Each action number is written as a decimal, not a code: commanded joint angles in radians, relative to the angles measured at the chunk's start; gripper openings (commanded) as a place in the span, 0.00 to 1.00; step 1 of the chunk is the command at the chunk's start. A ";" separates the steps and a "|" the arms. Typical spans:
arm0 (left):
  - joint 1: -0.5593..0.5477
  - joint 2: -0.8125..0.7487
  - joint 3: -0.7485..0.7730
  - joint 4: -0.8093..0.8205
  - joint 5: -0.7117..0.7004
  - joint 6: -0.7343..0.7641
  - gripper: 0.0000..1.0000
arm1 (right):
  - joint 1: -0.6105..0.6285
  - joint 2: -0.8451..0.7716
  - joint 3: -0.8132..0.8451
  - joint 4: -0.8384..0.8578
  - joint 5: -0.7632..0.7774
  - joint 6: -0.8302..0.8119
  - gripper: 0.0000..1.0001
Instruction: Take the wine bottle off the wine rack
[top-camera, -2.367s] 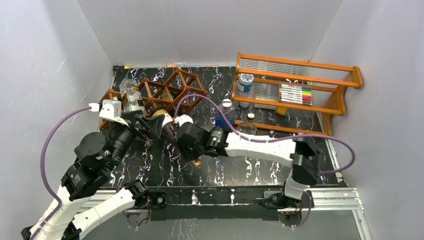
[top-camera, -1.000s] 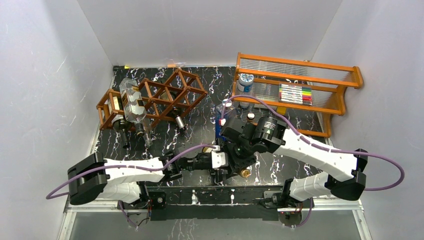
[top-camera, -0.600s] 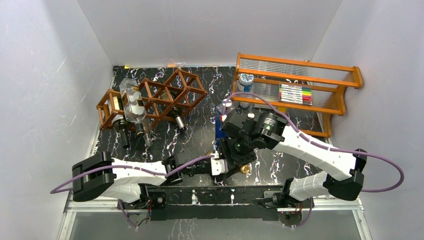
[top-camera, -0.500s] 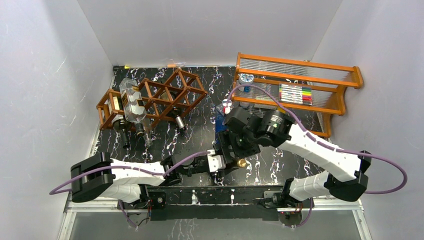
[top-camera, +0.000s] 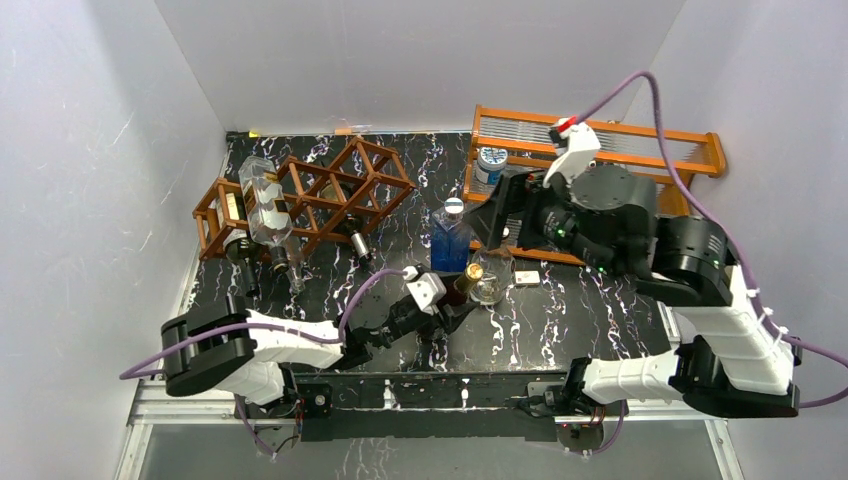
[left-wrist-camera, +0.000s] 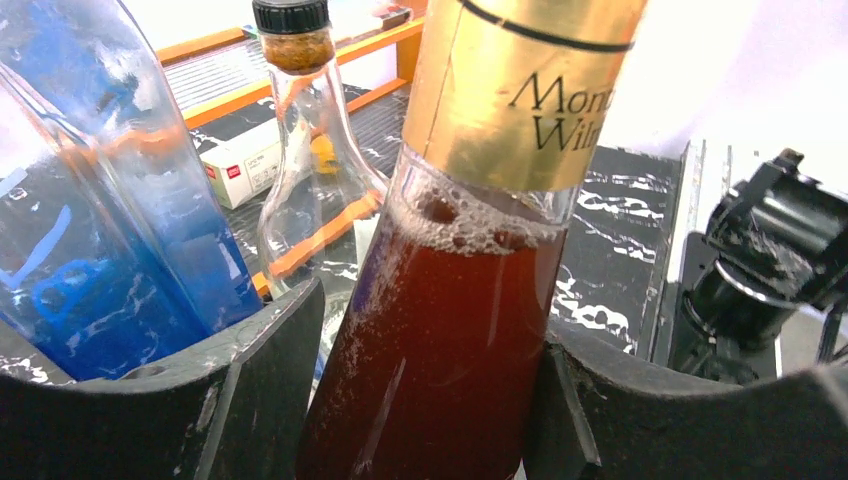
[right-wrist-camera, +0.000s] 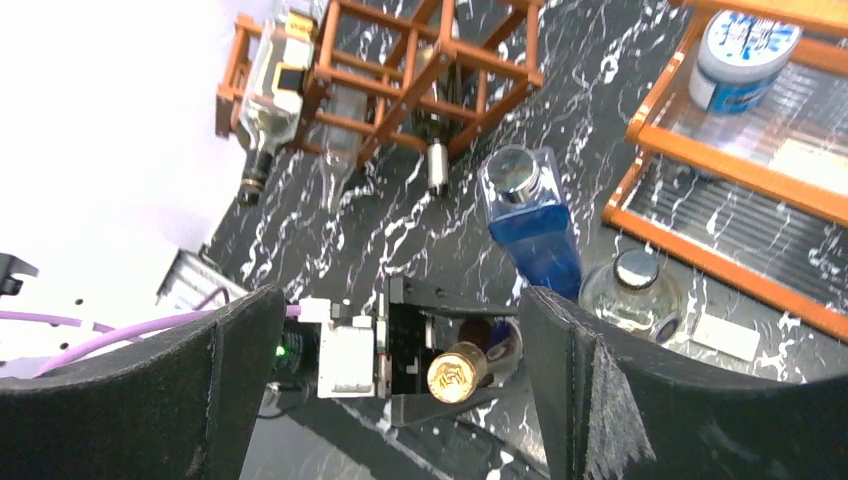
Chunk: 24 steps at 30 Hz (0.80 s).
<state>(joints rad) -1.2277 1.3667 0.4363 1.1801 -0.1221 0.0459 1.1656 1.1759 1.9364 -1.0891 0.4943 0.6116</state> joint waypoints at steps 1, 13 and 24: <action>0.000 0.046 0.105 0.231 -0.047 -0.097 0.00 | 0.004 -0.058 -0.049 0.160 0.091 -0.076 0.98; 0.049 0.240 0.136 0.454 -0.075 -0.152 0.00 | 0.005 -0.085 -0.130 0.183 0.078 -0.081 0.98; 0.050 0.052 0.082 0.183 0.032 -0.133 0.94 | 0.004 -0.051 -0.122 0.198 0.047 -0.125 0.98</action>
<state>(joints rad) -1.1835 1.5608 0.5209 1.3965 -0.1473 -0.0944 1.1656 1.1134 1.7897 -0.9596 0.5426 0.5197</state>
